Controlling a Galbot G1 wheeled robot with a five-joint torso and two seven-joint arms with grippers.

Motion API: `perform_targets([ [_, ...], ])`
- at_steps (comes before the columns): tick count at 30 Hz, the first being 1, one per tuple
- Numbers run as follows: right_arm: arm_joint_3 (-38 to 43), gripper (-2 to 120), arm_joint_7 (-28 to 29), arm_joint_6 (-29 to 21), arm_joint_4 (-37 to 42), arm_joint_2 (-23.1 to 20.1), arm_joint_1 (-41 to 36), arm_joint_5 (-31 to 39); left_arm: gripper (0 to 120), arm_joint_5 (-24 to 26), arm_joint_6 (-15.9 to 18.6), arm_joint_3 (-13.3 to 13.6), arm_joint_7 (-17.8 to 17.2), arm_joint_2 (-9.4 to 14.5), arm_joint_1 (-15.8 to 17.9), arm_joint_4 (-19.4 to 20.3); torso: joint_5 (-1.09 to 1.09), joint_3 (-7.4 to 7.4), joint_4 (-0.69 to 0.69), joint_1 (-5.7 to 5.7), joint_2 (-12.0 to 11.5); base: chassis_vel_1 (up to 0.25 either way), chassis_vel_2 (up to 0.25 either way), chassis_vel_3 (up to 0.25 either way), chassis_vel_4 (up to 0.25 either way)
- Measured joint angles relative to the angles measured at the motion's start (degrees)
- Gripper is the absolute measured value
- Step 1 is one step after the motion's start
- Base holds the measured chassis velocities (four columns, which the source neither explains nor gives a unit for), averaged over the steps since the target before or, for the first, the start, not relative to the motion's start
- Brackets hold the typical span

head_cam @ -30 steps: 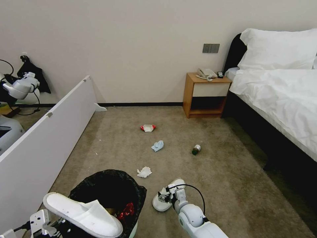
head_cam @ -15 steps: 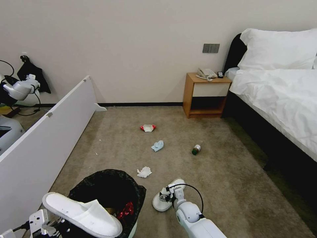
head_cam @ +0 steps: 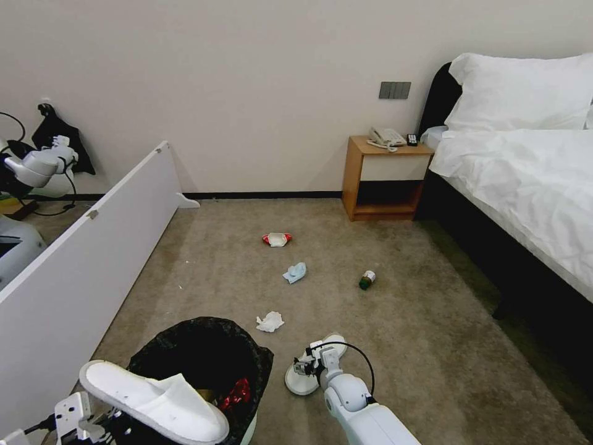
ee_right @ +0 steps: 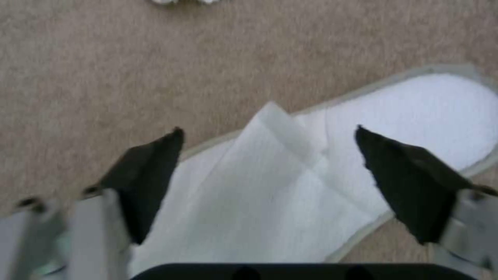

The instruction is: Pick up the trash bin, then pick up the garbage from the floor and place it into the trash bin.

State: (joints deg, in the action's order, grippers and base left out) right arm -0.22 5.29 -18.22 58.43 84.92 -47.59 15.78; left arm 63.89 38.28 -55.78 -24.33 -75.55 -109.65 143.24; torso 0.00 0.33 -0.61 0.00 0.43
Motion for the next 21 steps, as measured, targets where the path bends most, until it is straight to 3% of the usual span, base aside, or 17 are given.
perform_targets([
  [4,0.04,64,0.48,-0.64,0.45,-0.49,-0.62,0.15,3,-0.02,0.00,-0.01,0.01,-0.10,-0.06,0.00,0.00,0.00,0.00,0.00,0.00,0.000,0.000,0.000,0.000],
  [10,0.13,48,0.65,-0.95,1.16,-1.19,-1.41,0.27,3,-0.05,0.00,0.05,0.02,-0.13,-0.06,0.00,0.00,0.00,-0.01,0.00,0.00,0.000,0.000,0.000,0.000],
  [12,0.26,34,0.73,-1.08,1.65,-1.63,-2.06,0.31,3,-0.07,0.00,0.07,0.03,-0.09,-0.06,0.00,0.01,0.00,-0.01,0.00,0.00,0.000,0.000,0.000,0.000],
  [21,0.64,5,0.78,-1.18,1.99,-2.11,-2.32,0.35,3,-0.08,-0.01,0.11,0.05,0.02,-0.05,0.00,0.00,0.00,0.00,0.00,0.00,0.000,0.000,0.000,0.000],
])
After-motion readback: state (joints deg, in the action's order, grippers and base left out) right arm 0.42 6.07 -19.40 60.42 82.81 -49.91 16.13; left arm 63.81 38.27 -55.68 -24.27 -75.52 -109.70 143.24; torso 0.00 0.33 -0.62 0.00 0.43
